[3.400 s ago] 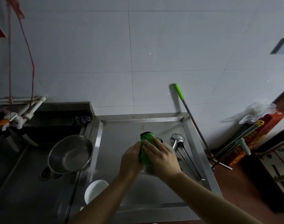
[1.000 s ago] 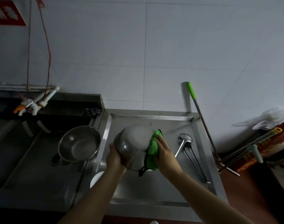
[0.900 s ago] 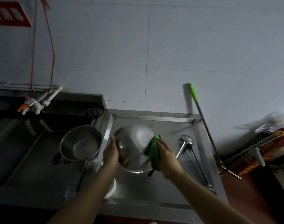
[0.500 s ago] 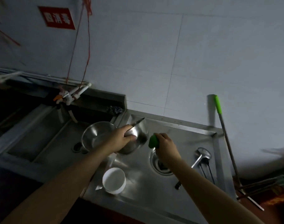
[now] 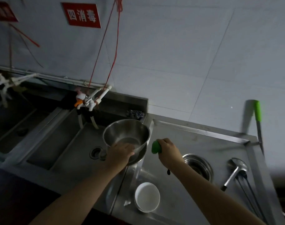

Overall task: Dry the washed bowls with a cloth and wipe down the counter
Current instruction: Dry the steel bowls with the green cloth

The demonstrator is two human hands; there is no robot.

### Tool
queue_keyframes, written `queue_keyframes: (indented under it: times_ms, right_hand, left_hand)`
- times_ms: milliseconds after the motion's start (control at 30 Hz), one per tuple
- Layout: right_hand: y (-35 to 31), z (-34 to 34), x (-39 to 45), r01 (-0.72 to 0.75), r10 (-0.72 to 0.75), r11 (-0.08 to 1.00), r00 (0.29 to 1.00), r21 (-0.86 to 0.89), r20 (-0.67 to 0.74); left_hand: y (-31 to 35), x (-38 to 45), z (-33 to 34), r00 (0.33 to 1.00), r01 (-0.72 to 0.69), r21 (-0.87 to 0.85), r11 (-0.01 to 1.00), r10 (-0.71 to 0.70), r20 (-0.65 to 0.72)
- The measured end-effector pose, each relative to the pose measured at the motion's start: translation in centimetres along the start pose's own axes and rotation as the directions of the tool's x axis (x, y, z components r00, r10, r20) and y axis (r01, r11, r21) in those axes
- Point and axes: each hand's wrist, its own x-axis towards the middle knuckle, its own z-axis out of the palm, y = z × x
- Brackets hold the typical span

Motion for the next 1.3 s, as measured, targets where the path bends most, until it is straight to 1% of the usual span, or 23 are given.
queue_keyframes:
  times_ms: [67,167,333,433,600,767,867,933,1033,1100,1233,1300]
  right_hand:
    - [-0.9,1.3,0.6,-0.031,0.031,1.000,0.999,-0.004,0.009]
    - [-1.5,2.9,1.2,-0.075,0.075,0.997,0.997,-0.020,0.016]
    - [-0.8,4.1,1.7,-0.147,0.148,0.988,0.988,-0.044,0.034]
    - [0.1,4.7,1.4,-0.163,0.165,0.985,0.986,-0.052,0.033]
    - [1.3,5.5,1.4,-0.176,0.181,0.981,0.982,-0.077,0.059]
    - [2.0,6.3,1.4,-0.183,0.189,0.980,0.979,-0.077,0.080]
    - [2.3,6.8,1.3,-0.188,0.196,0.979,0.975,-0.082,0.103]
    - [2.5,7.0,1.2,-0.193,0.200,0.979,0.974,-0.073,0.105]
    - [2.6,7.5,1.0,-0.201,0.207,0.977,0.973,-0.068,0.100]
    - [2.5,7.7,0.9,-0.199,0.206,0.977,0.973,-0.070,0.105]
    - [2.7,7.9,0.8,-0.201,0.207,0.977,0.972,-0.065,0.107]
    - [2.8,8.0,0.8,-0.205,0.210,0.977,0.973,-0.058,0.099]
  left_hand:
    - [-1.2,-0.3,1.2,1.000,-0.006,-0.026,1.000,0.006,0.027]
    - [-2.3,-0.7,3.3,0.998,0.022,-0.090,0.996,-0.016,0.063]
    - [-2.1,-1.4,6.8,1.000,-0.016,-0.144,0.989,0.019,0.017]
    - [-1.9,-2.1,8.8,1.000,0.018,-0.153,0.988,-0.019,-0.005]
    - [-1.7,-3.9,10.9,0.995,0.091,-0.145,0.985,-0.084,0.053]
    - [-1.8,-4.5,12.2,0.998,0.067,-0.138,0.988,-0.066,0.013]
    - [-2.2,-4.9,12.8,0.994,0.099,-0.139,0.985,-0.092,0.055]
    - [-2.5,-5.0,13.4,0.991,0.117,-0.180,0.977,-0.103,0.090]
    - [-2.2,-5.0,14.3,0.993,0.091,-0.273,0.958,-0.065,0.103]
    - [-1.8,-5.1,14.7,0.996,0.048,-0.301,0.952,-0.023,0.085]
    - [-0.9,-5.3,14.8,0.990,-0.065,-0.253,0.965,0.093,0.102]
    - [-0.6,-5.2,14.6,0.986,-0.086,-0.226,0.970,0.115,0.118]
